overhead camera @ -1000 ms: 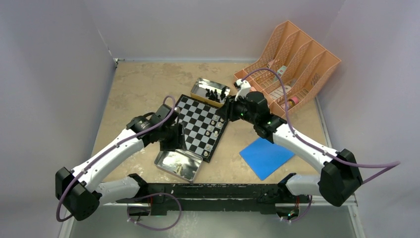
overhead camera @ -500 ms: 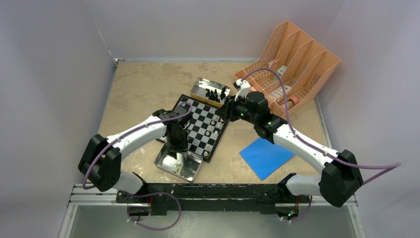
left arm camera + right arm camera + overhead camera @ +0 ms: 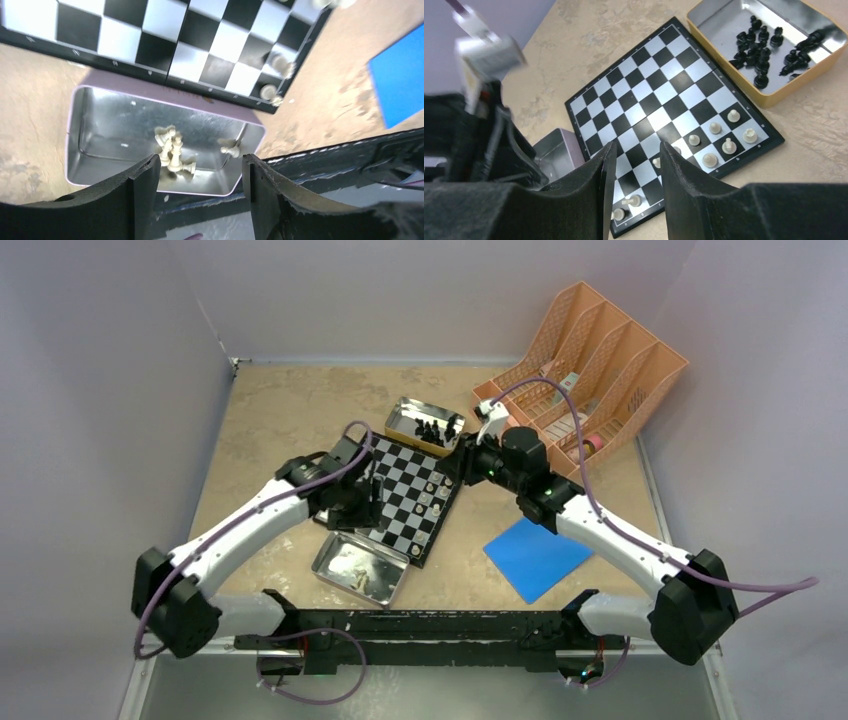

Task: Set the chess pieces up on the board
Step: Pick up the chess piece from the storage box.

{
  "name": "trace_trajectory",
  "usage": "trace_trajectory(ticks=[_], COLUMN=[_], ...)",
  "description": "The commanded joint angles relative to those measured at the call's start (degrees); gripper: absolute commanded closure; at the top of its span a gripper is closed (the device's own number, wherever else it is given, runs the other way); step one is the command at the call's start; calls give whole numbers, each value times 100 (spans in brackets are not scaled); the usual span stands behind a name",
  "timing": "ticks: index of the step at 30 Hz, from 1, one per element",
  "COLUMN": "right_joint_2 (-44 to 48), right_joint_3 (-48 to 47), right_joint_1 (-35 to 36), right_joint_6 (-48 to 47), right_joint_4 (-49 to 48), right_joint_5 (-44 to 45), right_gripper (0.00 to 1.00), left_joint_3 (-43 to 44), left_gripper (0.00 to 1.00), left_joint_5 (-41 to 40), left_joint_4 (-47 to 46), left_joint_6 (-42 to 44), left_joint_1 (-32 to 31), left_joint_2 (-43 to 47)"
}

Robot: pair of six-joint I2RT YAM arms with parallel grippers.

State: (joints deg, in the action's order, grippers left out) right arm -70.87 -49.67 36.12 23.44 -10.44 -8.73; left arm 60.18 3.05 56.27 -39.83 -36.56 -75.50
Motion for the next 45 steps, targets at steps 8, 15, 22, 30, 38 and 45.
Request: trace_trajectory(ticks=[8,15,22,30,38,45], right_joint_2=[-190,-667,-1431,-2374,-3047,-3230], right_joint_3=[111,34,-169,-643,-1042,-1095], right_joint_1=[1449,2352,2640,3045,3403,3463], right_joint_6=[-500,-928,-1690,-2097,-2592,-3090], right_joint_4=[-808,-1212,-1281,-1162,-1086,-808], right_joint_5=[-12,-92,-469,-370,2,235], right_gripper=[61,61,61,59,59,59], left_joint_3=[-2,-9,-413,-287,-57,-226], left_gripper=[36,34,33,32,32,32], left_joint_5=[-923,-1056,-848,-965,-1084,-1122], left_joint_4=[-1818,-1906,-2234,-1851,-1630,-1556], left_joint_6=[496,779,697,633,694,677], left_joint_1=[61,51,53,52,52,52], left_joint_2=[2402,3326,4443,5037,5428,5695])
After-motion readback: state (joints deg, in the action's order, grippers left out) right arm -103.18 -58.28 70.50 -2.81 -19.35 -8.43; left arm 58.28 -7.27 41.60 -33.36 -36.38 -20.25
